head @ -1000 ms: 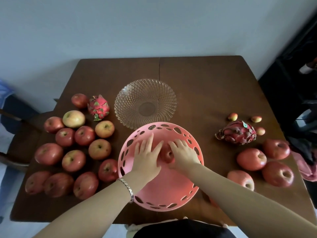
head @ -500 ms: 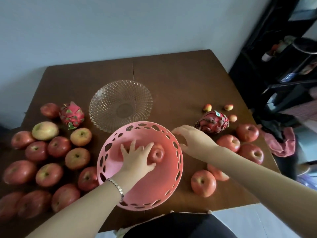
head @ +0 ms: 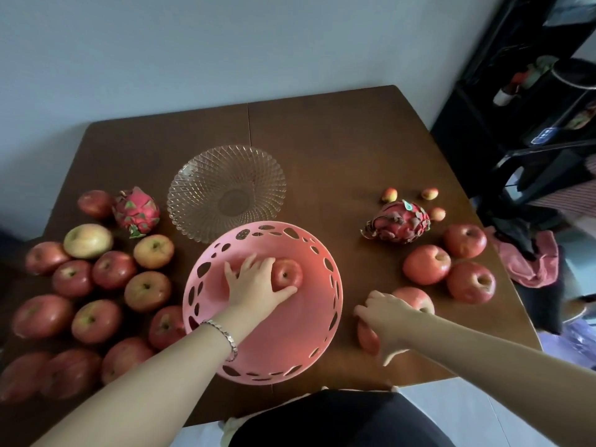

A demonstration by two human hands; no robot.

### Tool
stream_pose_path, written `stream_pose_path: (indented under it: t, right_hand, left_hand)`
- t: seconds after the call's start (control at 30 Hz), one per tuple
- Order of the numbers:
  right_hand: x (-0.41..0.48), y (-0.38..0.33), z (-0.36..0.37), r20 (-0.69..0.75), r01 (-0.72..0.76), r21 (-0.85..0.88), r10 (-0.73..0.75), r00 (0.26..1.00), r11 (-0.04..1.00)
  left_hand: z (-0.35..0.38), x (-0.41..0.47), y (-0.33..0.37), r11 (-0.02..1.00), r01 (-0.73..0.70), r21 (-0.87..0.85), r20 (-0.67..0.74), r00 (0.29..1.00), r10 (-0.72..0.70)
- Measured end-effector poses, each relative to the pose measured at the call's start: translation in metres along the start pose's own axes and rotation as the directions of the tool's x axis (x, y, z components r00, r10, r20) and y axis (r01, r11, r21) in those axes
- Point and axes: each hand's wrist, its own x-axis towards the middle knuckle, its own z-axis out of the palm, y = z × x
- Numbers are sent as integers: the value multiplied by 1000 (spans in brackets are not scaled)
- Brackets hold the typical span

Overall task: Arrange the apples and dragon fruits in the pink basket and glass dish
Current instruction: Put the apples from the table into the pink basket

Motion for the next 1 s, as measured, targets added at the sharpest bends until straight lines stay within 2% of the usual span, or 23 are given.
stream_pose_path:
  t: [0.17,0.33,0.43,0.53,0.63,0.73,0.83,1.0]
  right_hand:
    - [-33,3,-45,-162,-87,251,131,978,964]
    - [-49,-14,-95,-379,91,502,124,917,860]
    - [-20,-47,-90,-317,121,519,59,946,846]
    - [15,-77,-63,-229,82,459,29,973,885]
    - [36,-93,-44,-210,7,462,102,972,887]
    - [44,-99,-38,-255,-14,511,168,952,859]
    - [48,-103,-36,-288,-38,495,205,935,868]
    - [36,-99,-44,-256,-63,525,229,939,849]
  left_hand:
    - [-2,-3,-3,999,-16,-44,42,999,18]
    - [-5,-3,0,998,-13,-59,65,998,17]
    - [-10,0,-5,997,-37,-71,105,993,45]
    - [-16,2,-7,997,-53,-62,140,988,61]
    - [-15,0,-7,997,-51,-55,111,992,57]
    - [-13,-2,-9,998,-54,-30,100,993,57]
    - [-11,-6,-13,995,-96,-32,130,986,99]
    - [-6,-14,-15,989,-145,39,169,976,137]
